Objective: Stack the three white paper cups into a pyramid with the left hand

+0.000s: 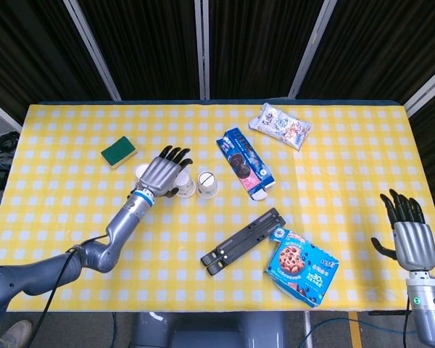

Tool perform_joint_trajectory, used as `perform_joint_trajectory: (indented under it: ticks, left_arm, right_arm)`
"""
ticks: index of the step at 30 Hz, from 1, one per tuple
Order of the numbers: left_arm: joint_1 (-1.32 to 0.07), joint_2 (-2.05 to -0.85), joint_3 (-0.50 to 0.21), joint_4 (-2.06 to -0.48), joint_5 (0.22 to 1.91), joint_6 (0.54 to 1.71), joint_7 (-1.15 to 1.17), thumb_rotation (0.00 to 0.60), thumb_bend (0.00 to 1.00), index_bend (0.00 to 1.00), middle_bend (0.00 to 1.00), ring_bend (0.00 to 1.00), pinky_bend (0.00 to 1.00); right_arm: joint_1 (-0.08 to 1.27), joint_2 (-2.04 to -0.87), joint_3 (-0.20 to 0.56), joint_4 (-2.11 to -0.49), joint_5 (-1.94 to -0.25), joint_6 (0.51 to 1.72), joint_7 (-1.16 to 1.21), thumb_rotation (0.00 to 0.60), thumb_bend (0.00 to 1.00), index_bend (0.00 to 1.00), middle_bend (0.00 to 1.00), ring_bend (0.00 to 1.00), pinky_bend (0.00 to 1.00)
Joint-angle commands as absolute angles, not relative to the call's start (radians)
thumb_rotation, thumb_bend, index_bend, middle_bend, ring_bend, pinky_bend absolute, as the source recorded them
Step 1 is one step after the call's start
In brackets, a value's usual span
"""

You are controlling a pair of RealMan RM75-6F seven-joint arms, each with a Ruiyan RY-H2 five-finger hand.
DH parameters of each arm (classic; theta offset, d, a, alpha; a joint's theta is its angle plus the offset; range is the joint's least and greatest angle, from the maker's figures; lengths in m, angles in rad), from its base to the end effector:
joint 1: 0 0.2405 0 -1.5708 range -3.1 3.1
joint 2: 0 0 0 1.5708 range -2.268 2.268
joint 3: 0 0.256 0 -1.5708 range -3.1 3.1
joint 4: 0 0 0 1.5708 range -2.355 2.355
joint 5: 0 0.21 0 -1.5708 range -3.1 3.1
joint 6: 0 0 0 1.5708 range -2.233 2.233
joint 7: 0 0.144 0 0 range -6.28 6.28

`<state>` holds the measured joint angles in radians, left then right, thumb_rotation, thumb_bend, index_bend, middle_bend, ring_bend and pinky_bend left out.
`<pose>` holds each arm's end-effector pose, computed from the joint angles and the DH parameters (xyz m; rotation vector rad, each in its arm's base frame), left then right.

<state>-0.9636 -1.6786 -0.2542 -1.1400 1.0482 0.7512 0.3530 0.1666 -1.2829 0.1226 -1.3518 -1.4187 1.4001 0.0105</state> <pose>-0.1081 0.4172 -0.0406 -1.9510 -0.8066 -0.8399 -0.3399 -0.2261 0.1367 1.3540 -0.8448 0.8597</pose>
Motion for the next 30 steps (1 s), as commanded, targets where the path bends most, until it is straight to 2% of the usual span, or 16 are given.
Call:
perform_joint_trajectory:
  ticks: [1, 6, 10, 16, 21, 24, 30]
  left_arm:
    - [-0.949, -1.656, -0.246, -1.169, 1.043, 0.768, 0.355, 0.600, 0.31, 0.06, 0.00, 0.00, 0.00]
    - [-0.919, -1.595, -0.240, -1.235, 1.039, 0.801, 0.344, 0.600, 0.31, 0.04, 0.00, 0.00, 0.00]
    - [-0.901, -1.552, -0.234, -1.272, 1.031, 0.815, 0.348, 0.600, 0.25, 0.05, 0.00, 0.00, 0.00]
    - [-0.868, -1.470, -0.216, -1.323, 1.001, 0.842, 0.387, 0.600, 0.24, 0.24, 0.00, 0.00, 0.00]
    - [-0.864, -1.444, -0.206, -1.319, 0.953, 0.825, 0.411, 0.600, 0.25, 0.32, 0.00, 0.00, 0.00]
    - [-0.870, -1.450, -0.203, -1.294, 0.921, 0.794, 0.408, 0.600, 0.26, 0.31, 0.00, 0.00, 0.00]
    - [-0.891, -1.481, -0.193, -1.231, 0.889, 0.757, 0.421, 0.600, 0.26, 0.21, 0.00, 0.00, 0.00]
  right_arm:
    - [0.165, -1.282, 0.122, -1.355, -1.420, 1.404, 0.008, 0.600, 0.12, 0.09, 0.00, 0.00, 0.00]
    - [0.163, -1.280, 0.121, -1.360, -1.422, 1.410, 0.005, 0.600, 0.12, 0.09, 0.00, 0.00, 0.00]
    - [0.161, -1.279, 0.120, -1.364, -1.425, 1.414, 0.005, 0.600, 0.12, 0.10, 0.00, 0.00, 0.00]
    - [0.162, -1.279, 0.117, -1.368, -1.429, 1.415, -0.003, 0.600, 0.12, 0.10, 0.00, 0.00, 0.00]
    - [0.163, -1.280, 0.114, -1.376, -1.438, 1.419, -0.013, 0.600, 0.12, 0.10, 0.00, 0.00, 0.00]
    - [0.163, -1.281, 0.112, -1.381, -1.442, 1.421, -0.021, 0.600, 0.12, 0.10, 0.00, 0.00, 0.00]
    - [0.165, -1.284, 0.110, -1.383, -1.439, 1.415, -0.031, 0.600, 0.12, 0.10, 0.00, 0.00, 0.00]
